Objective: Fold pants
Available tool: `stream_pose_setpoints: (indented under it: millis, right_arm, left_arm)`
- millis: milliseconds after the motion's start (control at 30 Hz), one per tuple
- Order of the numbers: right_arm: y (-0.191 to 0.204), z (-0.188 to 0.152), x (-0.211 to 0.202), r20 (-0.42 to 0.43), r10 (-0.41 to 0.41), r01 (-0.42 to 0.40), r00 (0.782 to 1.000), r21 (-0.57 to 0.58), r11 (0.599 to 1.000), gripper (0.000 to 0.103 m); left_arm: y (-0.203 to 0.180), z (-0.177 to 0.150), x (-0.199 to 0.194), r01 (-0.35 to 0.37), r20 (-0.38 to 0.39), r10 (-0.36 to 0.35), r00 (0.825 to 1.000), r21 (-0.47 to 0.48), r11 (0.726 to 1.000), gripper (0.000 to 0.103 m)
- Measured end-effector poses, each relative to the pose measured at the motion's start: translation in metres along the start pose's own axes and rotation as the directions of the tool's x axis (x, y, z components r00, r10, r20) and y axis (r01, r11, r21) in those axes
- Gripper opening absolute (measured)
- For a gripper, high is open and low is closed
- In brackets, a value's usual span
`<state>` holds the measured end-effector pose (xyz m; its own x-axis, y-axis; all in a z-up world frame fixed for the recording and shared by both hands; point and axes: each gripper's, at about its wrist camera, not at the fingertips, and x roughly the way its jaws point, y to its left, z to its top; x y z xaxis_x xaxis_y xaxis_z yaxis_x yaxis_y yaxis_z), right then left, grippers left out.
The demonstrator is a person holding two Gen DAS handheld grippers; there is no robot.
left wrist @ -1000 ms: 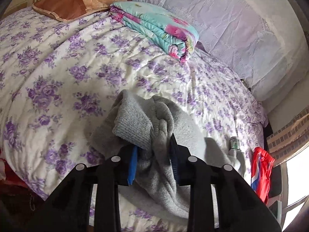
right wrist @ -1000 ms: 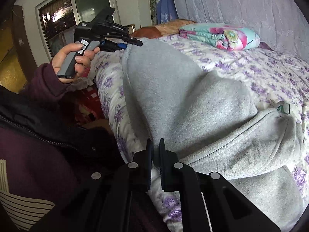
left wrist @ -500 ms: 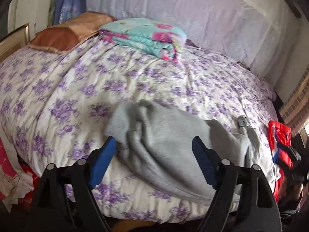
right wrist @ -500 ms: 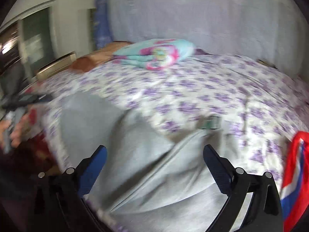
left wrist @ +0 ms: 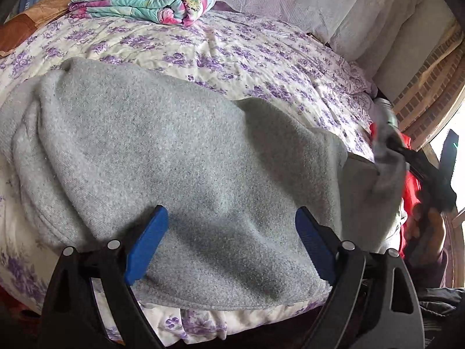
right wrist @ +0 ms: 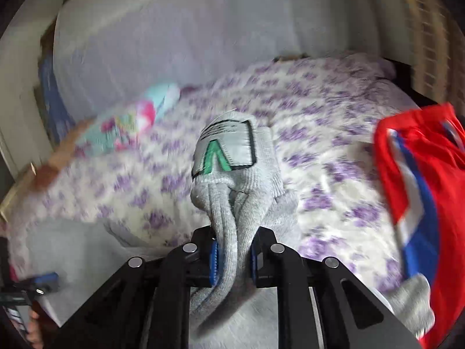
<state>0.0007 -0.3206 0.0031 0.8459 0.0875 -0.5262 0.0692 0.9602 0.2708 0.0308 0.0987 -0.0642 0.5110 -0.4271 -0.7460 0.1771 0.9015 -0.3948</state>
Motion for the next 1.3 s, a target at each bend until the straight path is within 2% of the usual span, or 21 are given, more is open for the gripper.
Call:
stream_pose_setpoints:
  millis: [67, 167, 267, 333, 433, 500, 567, 600, 633, 667, 733, 767, 833, 900, 967, 1033, 1067, 1133, 1167, 1233, 1300]
  right_arm:
    - [-0.045, -0.031, -0.048, 0.092, -0.007, -0.008, 0.996, 0.165, 0.986, 0.021]
    - [-0.087, -0.087, -0.051, -0.005, 0.017, -0.015, 1.0, 0.274, 0.962, 0.022]
    - [-0.112, -0.113, -0.041, -0.044, 0.127, -0.102, 0.991, 0.364, 0.926, 0.035]
    - [-0.121, -0.105, -0.045, -0.023, 0.173, -0.148, 0.985, 0.415, 0.897, 0.064]
    - [-0.12, -0.085, -0.068, 0.055, 0.117, -0.129, 0.992, 0.389, 0.912, 0.09]
    - [-0.124, -0.074, -0.076, 0.065, 0.1, -0.118, 0.993, 0.403, 0.908, 0.09]
    - [-0.135, -0.067, -0.068, -0.01, 0.035, -0.027, 0.999, 0.449, 0.893, 0.089]
    - [-0.14, -0.065, -0.059, -0.045, 0.037, -0.012, 0.998, 0.462, 0.887, 0.067]
    - [-0.144, -0.063, -0.048, -0.092, 0.061, -0.013, 0.994, 0.452, 0.892, 0.022]
    - [-0.145, -0.059, -0.042, -0.116, 0.099, -0.038, 0.988, 0.443, 0.896, 0.014]
    - [-0.137, -0.039, -0.06, 0.008, 0.172, -0.163, 0.985, 0.371, 0.914, 0.01]
    - [-0.13, -0.028, -0.075, 0.094, 0.215, -0.234, 0.972, 0.304, 0.924, 0.009]
    - [-0.129, -0.018, -0.086, 0.156, 0.195, -0.228, 0.968, 0.226, 0.947, 0.009]
    - [-0.149, -0.025, -0.061, 0.055, 0.15, -0.159, 0.987, 0.298, 0.941, 0.009]
    - [-0.164, -0.054, -0.03, -0.115, 0.047, -0.01, 0.992, 0.3, 0.954, 0.01]
    - [-0.168, -0.071, -0.035, -0.125, 0.03, 0.006, 0.992, 0.279, 0.96, 0.016]
    - [-0.166, -0.068, -0.046, -0.119, -0.008, 0.039, 0.993, 0.266, 0.963, 0.026]
    - [-0.164, -0.052, -0.078, -0.056, -0.159, 0.168, 0.986, 0.257, 0.952, 0.063]
    - [-0.164, -0.044, -0.1, 0.029, -0.183, 0.168, 0.983, 0.273, 0.947, 0.066]
    - [-0.153, -0.017, -0.121, 0.109, -0.167, 0.134, 0.98, 0.263, 0.956, 0.066]
    - [-0.12, 0.017, -0.101, 0.012, 0.034, -0.036, 0.999, 0.186, 0.982, 0.066]
  left_arm:
    - [-0.003, 0.0, 0.001, -0.007, -0.001, 0.007, 1.0, 0.013, 1.0, 0.087]
    - [-0.009, -0.001, 0.004, -0.027, -0.005, 0.028, 1.0, 0.037, 0.999, 0.088]
    - [-0.011, 0.0, 0.006, -0.035, -0.015, 0.035, 0.999, 0.052, 0.998, 0.091]
    - [-0.014, -0.001, 0.007, -0.047, -0.018, 0.048, 0.999, 0.058, 0.997, 0.091]
    - [-0.015, -0.003, 0.006, -0.061, -0.01, 0.061, 0.998, 0.057, 0.997, 0.091]
    - [-0.014, -0.005, 0.005, -0.059, -0.002, 0.059, 0.998, 0.048, 0.997, 0.091]
    - [-0.014, -0.006, 0.004, -0.058, 0.004, 0.058, 0.998, 0.044, 0.997, 0.091]
    - [-0.014, -0.007, 0.004, -0.06, 0.007, 0.06, 0.998, 0.044, 0.997, 0.091]
    - [-0.015, -0.007, 0.004, -0.063, 0.009, 0.063, 0.998, 0.044, 0.997, 0.092]
    - [-0.015, -0.006, 0.004, -0.065, 0.009, 0.064, 0.998, 0.044, 0.997, 0.092]
    - [-0.015, -0.005, 0.004, -0.062, 0.01, 0.061, 0.998, 0.034, 0.998, 0.092]
    - [-0.014, -0.005, 0.003, -0.055, 0.011, 0.055, 0.998, 0.025, 0.998, 0.092]
    - [-0.011, -0.006, 0.001, -0.039, 0.015, 0.039, 0.999, 0.008, 0.999, 0.092]
    - [-0.012, -0.008, 0.001, -0.047, 0.02, 0.047, 0.999, 0.018, 0.999, 0.092]
    - [-0.016, -0.012, 0.002, -0.072, 0.029, 0.071, 0.997, 0.048, 0.996, 0.092]
    - [-0.021, -0.015, 0.004, -0.105, 0.03, 0.103, 0.994, 0.08, 0.991, 0.092]
    - [-0.024, -0.017, 0.003, -0.121, 0.033, 0.118, 0.992, 0.094, 0.988, 0.092]
    - [-0.03, -0.02, -0.002, -0.147, 0.037, 0.143, 0.989, 0.124, 0.981, 0.092]
    - [-0.035, -0.021, -0.006, -0.146, 0.035, 0.142, 0.989, 0.141, 0.979, 0.092]
    - [-0.049, -0.023, -0.016, -0.132, 0.051, 0.124, 0.991, 0.198, 0.971, 0.092]
    - [-0.066, -0.025, -0.019, -0.215, 0.096, 0.195, 0.976, 0.28, 0.936, 0.093]
